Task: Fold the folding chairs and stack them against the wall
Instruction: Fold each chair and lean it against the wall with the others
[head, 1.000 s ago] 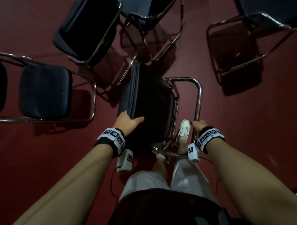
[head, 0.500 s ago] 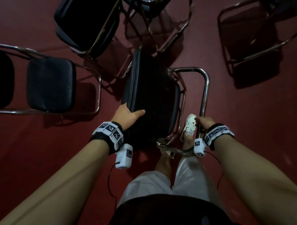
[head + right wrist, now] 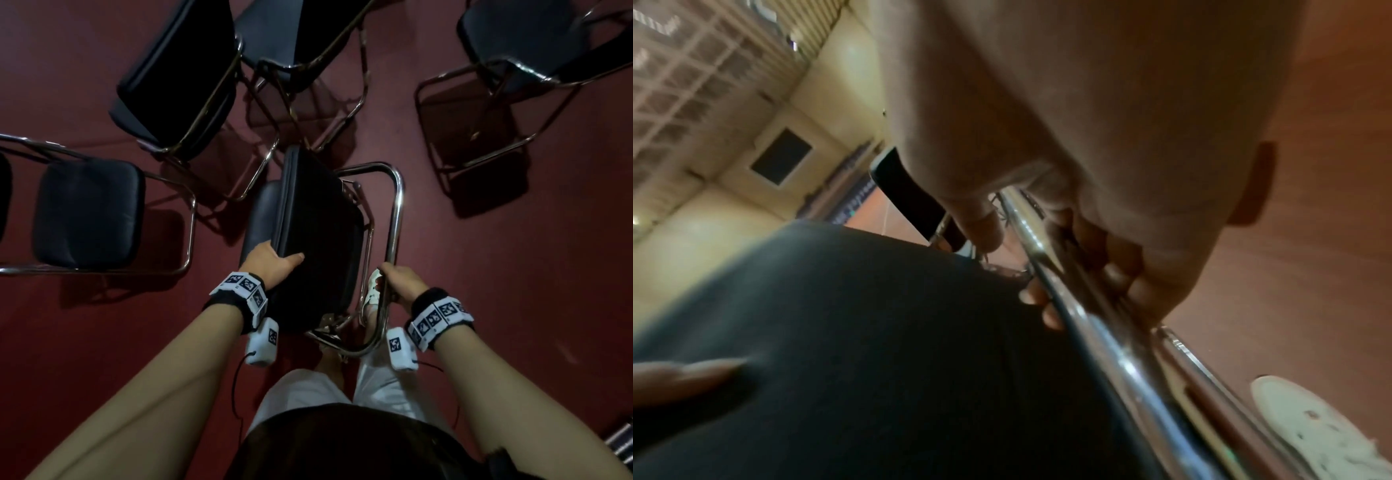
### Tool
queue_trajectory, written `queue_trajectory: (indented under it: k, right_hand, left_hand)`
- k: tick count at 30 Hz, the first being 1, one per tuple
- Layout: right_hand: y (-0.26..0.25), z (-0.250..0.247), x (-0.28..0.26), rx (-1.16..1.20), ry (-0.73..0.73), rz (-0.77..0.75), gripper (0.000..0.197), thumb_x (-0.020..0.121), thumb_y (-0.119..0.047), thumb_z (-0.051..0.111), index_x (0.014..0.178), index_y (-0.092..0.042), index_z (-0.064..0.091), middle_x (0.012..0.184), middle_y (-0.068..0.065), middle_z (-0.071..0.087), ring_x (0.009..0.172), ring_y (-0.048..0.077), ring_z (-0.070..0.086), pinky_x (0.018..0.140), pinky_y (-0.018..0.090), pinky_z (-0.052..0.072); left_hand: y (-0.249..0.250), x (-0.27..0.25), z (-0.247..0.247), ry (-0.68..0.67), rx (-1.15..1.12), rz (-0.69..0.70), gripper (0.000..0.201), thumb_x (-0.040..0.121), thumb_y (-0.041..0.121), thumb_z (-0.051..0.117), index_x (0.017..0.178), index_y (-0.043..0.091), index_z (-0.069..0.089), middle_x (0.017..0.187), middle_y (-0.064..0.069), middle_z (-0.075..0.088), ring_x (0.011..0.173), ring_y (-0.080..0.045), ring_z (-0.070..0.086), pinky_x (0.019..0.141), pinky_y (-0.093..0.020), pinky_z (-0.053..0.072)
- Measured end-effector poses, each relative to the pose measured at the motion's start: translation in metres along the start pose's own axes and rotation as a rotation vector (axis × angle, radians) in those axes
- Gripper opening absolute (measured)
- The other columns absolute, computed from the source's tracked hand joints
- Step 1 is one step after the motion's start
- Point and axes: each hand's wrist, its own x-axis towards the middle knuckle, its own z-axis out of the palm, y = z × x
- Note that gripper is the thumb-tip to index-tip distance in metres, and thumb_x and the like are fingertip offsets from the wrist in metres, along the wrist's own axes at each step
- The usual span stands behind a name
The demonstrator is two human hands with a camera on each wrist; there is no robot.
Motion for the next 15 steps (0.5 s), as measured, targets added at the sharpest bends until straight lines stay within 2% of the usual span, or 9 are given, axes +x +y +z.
queue_trajectory:
  k: [3, 6, 8, 10, 12, 15]
  right_hand:
    - [-0.002, 0.002, -0.025, 0.031, 0.009, -0.014, 0.039, 0.074, -0.053, 0.058, 0.081, -0.016, 0.066, 0.076, 0.007, 0.068, 0.074, 0.027, 0.064, 0.068, 0.040, 0.047]
    - [0.004, 0.003, -0.045, 0.070, 0.008, -0.026, 0.033, 0.081, -0.047, 0.061, 0.089, -0.015, 0.066, 0.078, 0.005, 0.066, 0.078, 0.025, 0.065, 0.072, 0.039, 0.051]
    - [0.000, 0.004, -0.056, 0.089, 0.004, -0.052, 0.037, 0.082, -0.048, 0.062, 0.096, -0.015, 0.067, 0.079, 0.003, 0.066, 0.080, 0.023, 0.065, 0.075, 0.040, 0.053]
    - [-0.009, -0.001, -0.071, 0.081, 0.005, -0.097, 0.041, 0.084, -0.051, 0.062, 0.102, -0.014, 0.067, 0.081, 0.003, 0.068, 0.080, 0.022, 0.067, 0.086, 0.044, 0.056]
    - [-0.019, -0.005, -0.086, 0.059, -0.003, -0.147, 0.038, 0.088, -0.051, 0.060, 0.098, -0.015, 0.068, 0.081, 0.004, 0.072, 0.080, 0.022, 0.070, 0.091, 0.047, 0.055]
    - [-0.024, 0.001, -0.103, -0.059, -0.029, -0.211, 0.041, 0.083, -0.060, 0.057, 0.084, -0.020, 0.068, 0.080, 0.001, 0.076, 0.083, 0.024, 0.074, 0.088, 0.047, 0.059]
  left_hand:
    - [0.007, 0.001, 0.015, -0.038, 0.021, 0.046, 0.105, 0.057, 0.089, 0.058, 0.134, 0.017, 0.058, 0.125, -0.002, 0.069, 0.114, -0.024, 0.065, 0.102, -0.040, 0.052]
    - [0.015, -0.014, 0.019, -0.050, 0.040, 0.092, 0.093, 0.066, 0.089, 0.053, 0.126, 0.019, 0.061, 0.119, 0.003, 0.070, 0.110, -0.020, 0.066, 0.100, -0.039, 0.052]
    - [0.025, -0.023, 0.021, -0.062, 0.040, 0.137, 0.083, 0.075, 0.087, 0.050, 0.125, 0.022, 0.061, 0.120, 0.004, 0.068, 0.112, -0.019, 0.064, 0.101, -0.037, 0.050]
    - [0.033, -0.029, 0.024, -0.081, 0.046, 0.178, 0.076, 0.082, 0.085, 0.044, 0.124, 0.025, 0.061, 0.122, 0.004, 0.067, 0.113, -0.020, 0.063, 0.102, -0.037, 0.049]
    - [0.035, -0.029, 0.026, -0.075, 0.050, 0.169, 0.089, 0.077, 0.093, 0.035, 0.126, 0.023, 0.059, 0.124, 0.002, 0.066, 0.115, -0.023, 0.062, 0.103, -0.039, 0.048]
    - [0.038, -0.038, 0.042, -0.101, 0.092, 0.175, 0.110, 0.065, 0.103, 0.025, 0.140, 0.025, 0.050, 0.135, -0.004, 0.063, 0.123, -0.030, 0.059, 0.105, -0.042, 0.047]
